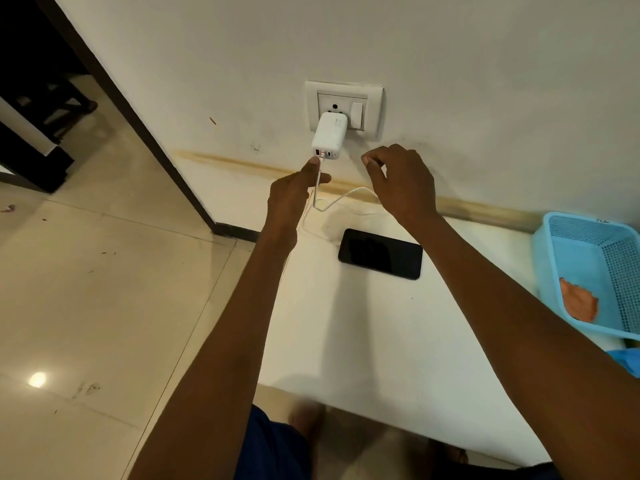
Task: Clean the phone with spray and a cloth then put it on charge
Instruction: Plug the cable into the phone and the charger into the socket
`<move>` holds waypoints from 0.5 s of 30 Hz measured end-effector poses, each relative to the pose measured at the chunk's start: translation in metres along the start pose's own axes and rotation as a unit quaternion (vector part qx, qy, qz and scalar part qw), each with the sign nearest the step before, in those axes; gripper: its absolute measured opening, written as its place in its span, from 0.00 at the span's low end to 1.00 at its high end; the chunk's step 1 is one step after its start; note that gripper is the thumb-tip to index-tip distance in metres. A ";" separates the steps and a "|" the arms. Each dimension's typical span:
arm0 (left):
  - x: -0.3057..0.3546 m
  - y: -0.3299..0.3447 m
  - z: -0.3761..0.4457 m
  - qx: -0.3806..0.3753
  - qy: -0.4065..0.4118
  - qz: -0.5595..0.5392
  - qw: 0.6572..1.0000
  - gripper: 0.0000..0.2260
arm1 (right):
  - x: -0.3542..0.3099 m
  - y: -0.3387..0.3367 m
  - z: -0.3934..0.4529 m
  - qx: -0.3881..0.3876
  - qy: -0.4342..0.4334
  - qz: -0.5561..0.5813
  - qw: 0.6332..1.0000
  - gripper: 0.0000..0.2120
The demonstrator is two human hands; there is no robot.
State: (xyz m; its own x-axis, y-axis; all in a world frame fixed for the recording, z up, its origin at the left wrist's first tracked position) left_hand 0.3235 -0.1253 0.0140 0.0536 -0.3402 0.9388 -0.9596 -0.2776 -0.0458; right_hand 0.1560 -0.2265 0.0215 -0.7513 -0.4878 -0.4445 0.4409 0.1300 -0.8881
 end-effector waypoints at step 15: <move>0.022 0.005 0.011 -0.001 0.016 -0.062 0.998 0.11 | -0.004 0.002 -0.001 -0.020 0.009 -0.054 0.998 0.14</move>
State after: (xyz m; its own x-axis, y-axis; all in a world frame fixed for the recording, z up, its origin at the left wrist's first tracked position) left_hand 0.3231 -0.1437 0.0307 0.1643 -0.2749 0.9473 -0.9466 -0.3140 0.0731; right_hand 0.1592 -0.2233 0.0214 -0.8020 -0.4852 -0.3485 0.3376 0.1132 -0.9345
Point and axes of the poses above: each hand's wrist, its own z-axis towards the middle knuckle, its own y-axis out of the palm, x = y × z, the point moved 4 cm from there along z, towards the middle knuckle, and after that the axes turned 14 degrees about -x, right-handed, at the moved point
